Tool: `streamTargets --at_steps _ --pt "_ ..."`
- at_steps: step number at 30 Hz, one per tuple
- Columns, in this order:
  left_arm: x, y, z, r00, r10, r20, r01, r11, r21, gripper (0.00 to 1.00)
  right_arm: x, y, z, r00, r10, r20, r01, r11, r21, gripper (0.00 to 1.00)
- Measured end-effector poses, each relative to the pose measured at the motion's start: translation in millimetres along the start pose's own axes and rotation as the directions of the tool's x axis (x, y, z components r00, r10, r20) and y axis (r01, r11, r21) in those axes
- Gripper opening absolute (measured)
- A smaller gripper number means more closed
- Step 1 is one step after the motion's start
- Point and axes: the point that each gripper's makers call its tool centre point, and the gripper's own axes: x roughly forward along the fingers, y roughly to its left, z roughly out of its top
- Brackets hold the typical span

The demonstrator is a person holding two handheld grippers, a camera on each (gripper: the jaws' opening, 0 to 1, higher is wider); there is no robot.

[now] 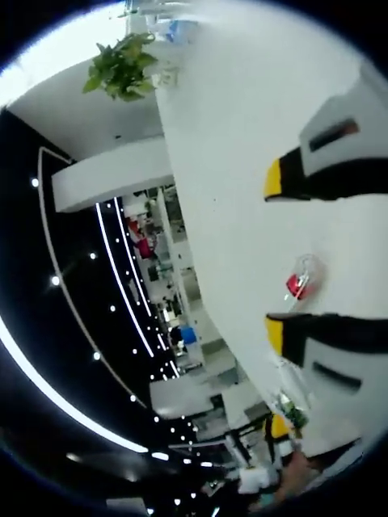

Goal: Arrange the skincare products in the storage area until every visible bottle or jar stands upright without overlapping.

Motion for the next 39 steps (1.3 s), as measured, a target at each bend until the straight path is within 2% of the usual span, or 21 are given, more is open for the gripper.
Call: streamTargets --at_steps 3,4,7,10,12,17,19,21,22,23,25,26,28,29,33,34,36,37,38,39 --pt "16 -1.3 8.8 1.0 0.002 -0.001 -0.003 0.999 -0.036 0.42 6 8 -10.3 0.997 0.054 -0.056 -0.058 0.995 -0.082 0.54" --pt "20 -3.7 10.7 1.0 -0.007 0.005 0.007 0.999 -0.038 0.42 10 6 -12.4 0.997 0.046 -0.06 -0.051 0.995 -0.082 0.54" --pt "36 -20.4 16.1 0.995 -0.096 0.011 0.096 0.995 -0.033 0.42 17 2 -16.4 0.998 0.045 -0.047 -0.046 0.999 -0.005 0.55" --pt "51 -25.1 21.4 0.992 -0.124 0.006 0.124 0.992 -0.027 0.42 20 4 -22.0 0.997 0.043 -0.062 -0.045 0.999 -0.021 0.54" --pt "62 -29.1 27.2 0.988 -0.152 0.009 0.152 0.988 0.005 0.42 22 5 -26.0 0.995 0.05 -0.083 -0.054 0.998 -0.043 0.54" --pt "76 -34.6 26.8 0.983 -0.182 -0.017 0.182 0.982 0.042 0.42 24 4 -26.4 0.994 0.058 -0.087 -0.062 0.997 -0.043 0.55" --pt "87 -41.7 24.6 0.975 -0.218 -0.047 0.221 0.973 0.064 0.42 25 4 -31.9 0.993 0.065 -0.099 -0.071 0.996 -0.056 0.55" --pt "96 -50.8 21.2 0.958 -0.268 -0.1 0.278 0.955 0.105 0.42 27 5 -38.0 0.991 0.07 -0.117 -0.077 0.995 -0.058 0.55" --pt "98 -51.9 21.1 0.956 -0.274 -0.105 0.285 0.952 0.115 0.42 28 5 -39.7 0.99 0.071 -0.122 -0.079 0.995 -0.061 0.54" --pt "103 -56.7 20.7 0.945 -0.301 -0.126 0.318 0.935 0.156 0.42 29 6 -42.0 0.989 0.073 -0.131 -0.083 0.994 -0.07 0.54" --pt "107 -61.6 20.0 0.933 -0.327 -0.148 0.35 0.92 0.174 0.42 31 8 -42.9 0.987 0.079 -0.137 -0.09 0.993 -0.075 0.54" --pt "114 -68.8 20.4 0.912 -0.371 -0.176 0.401 0.897 0.185 0.42 34 10 -44.2 0.985 0.09 -0.15 -0.104 0.99 -0.094 0.53" --pt "118 -71.7 22.5 0.902 -0.391 -0.183 0.423 0.885 0.195 0.42 37 11 -46.3 0.981 0.098 -0.167 -0.118 0.986 -0.119 0.53" --pt "122 -76.0 23.3 0.886 -0.421 -0.195 0.456 0.866 0.204 0.42 39 11 -47.6 0.978 0.106 -0.177 -0.129 0.984 -0.126 0.53" --pt "133 -79.8 20.3 0.853 -0.448 -0.266 0.512 0.816 0.269 0.42 45 14 -50.1 0.973 0.125 -0.196 -0.154 0.978 -0.141 0.52" --pt "137 -81.4 18.0 0.839 -0.458 -0.293 0.534 0.798 0.28 0.42 47 14 -52.0 0.97 0.13 -0.207 -0.162 0.976 -0.144 0.52" --pt "142 -85.2 15.5 0.816 -0.476 -0.328 0.566 0.773 0.287 0.42 49 16 -61.9 0.954 0.147 -0.262 -0.191 0.97 -0.152 0.51" --pt "143 -86.5 15.1 0.811 -0.481 -0.332 0.573 0.766 0.29 0.42 50 16 -63.7 0.952 0.147 -0.27 -0.193 0.969 -0.153 0.51" --pt "146 -91.5 12.7 0.789 -0.502 -0.354 0.604 0.738 0.299 0.42 53 14 -67.0 0.95 0.149 -0.276 -0.197 0.968 -0.156 0.51" --pt "148 -93.8 10.8 0.777 -0.511 -0.369 0.62 0.724 0.304 0.42 54 14 -68.5 0.948 0.149 -0.281 -0.199 0.968 -0.156 0.51"
